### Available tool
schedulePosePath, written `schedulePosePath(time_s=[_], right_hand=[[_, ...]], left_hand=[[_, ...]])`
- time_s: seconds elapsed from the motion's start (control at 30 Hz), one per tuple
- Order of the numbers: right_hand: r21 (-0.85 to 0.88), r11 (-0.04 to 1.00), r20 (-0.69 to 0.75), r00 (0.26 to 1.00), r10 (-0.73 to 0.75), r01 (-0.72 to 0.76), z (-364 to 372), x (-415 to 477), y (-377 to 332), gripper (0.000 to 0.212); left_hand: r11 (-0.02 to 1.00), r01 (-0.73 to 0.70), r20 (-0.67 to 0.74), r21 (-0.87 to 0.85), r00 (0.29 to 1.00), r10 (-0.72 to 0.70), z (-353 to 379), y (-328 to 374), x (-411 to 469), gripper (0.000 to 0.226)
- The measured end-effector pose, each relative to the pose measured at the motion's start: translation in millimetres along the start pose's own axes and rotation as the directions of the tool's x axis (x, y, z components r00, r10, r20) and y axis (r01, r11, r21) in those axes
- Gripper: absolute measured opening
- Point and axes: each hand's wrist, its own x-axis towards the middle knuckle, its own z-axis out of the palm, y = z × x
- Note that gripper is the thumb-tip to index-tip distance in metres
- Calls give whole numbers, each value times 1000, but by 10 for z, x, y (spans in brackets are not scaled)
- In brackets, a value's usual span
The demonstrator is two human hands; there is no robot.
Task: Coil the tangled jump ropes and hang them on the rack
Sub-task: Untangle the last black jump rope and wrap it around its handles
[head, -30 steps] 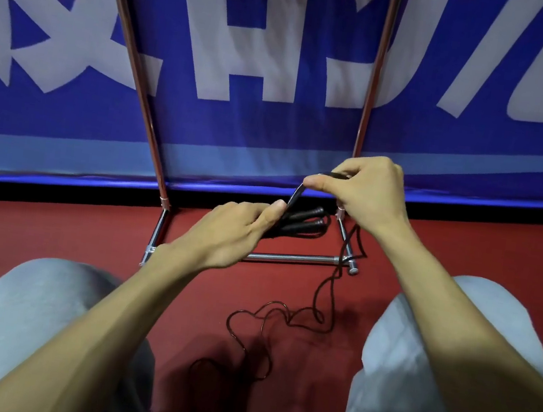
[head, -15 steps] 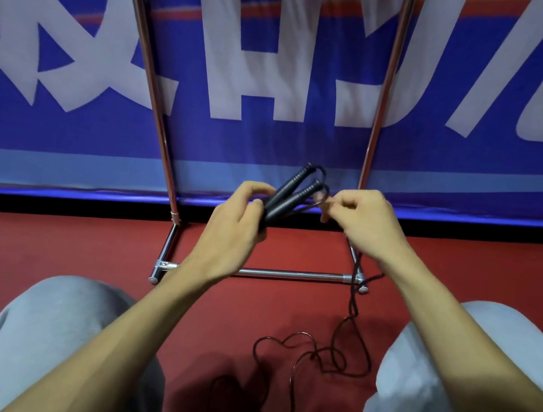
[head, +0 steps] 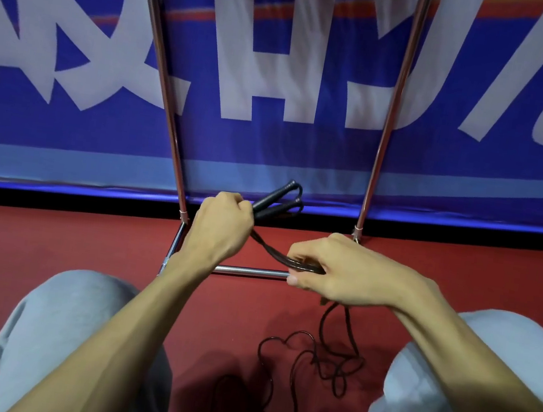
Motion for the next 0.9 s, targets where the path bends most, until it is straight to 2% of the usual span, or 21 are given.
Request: schedulePosePath(time_s=[0.07, 0.1, 0.2, 0.27, 0.37, 0.43, 0.57, 0.73, 0.83, 0.9], right_hand=[[45, 998, -1, 999, -47, 47, -38, -34, -30, 15], [22, 996, -52, 995, -81, 83, -56, -40, -37, 15], [-46, 990, -324, 936, -141, 133, -79, -14, 35, 13], [-18, 998, -477, 877, -61, 59, -70, 31, 117, 15], [55, 994, -623, 775, 105, -90, -40, 94, 219, 22], [159, 975, -615, 757, 219, -153, -38, 125, 251, 18], [377, 893, -443, 799, 406, -244, -10, 174, 244, 17], [492, 829, -364, 801, 475, -267, -15, 163, 234, 19], [482, 824, -384, 774, 503, -297, -63, 133, 255, 18], [517, 801, -391, 750, 534, -301, -94, 108, 283, 18]], left_hand=[[999, 19, 62, 47, 998, -21, -3, -29, 19, 33], [997, 11, 86, 76, 996, -17, -11, -40, 18, 32], [994, -29, 160, 103, 987, 12, 10, -47, -9, 23], [973, -102, 269, 208, 962, 43, 29, -17, -48, 20], [978, -107, 325, 177, 945, 45, 114, 70, -112, 28], [988, -113, 312, 104, 947, 76, 136, 131, -177, 30], [968, -252, 301, 23, 925, 233, 70, 186, -339, 38], [949, -297, 283, -106, 906, 315, 126, 119, -395, 36], [918, -338, 329, -207, 860, 390, 115, 113, -398, 23], [899, -369, 378, -237, 817, 435, 105, 100, -390, 28]])
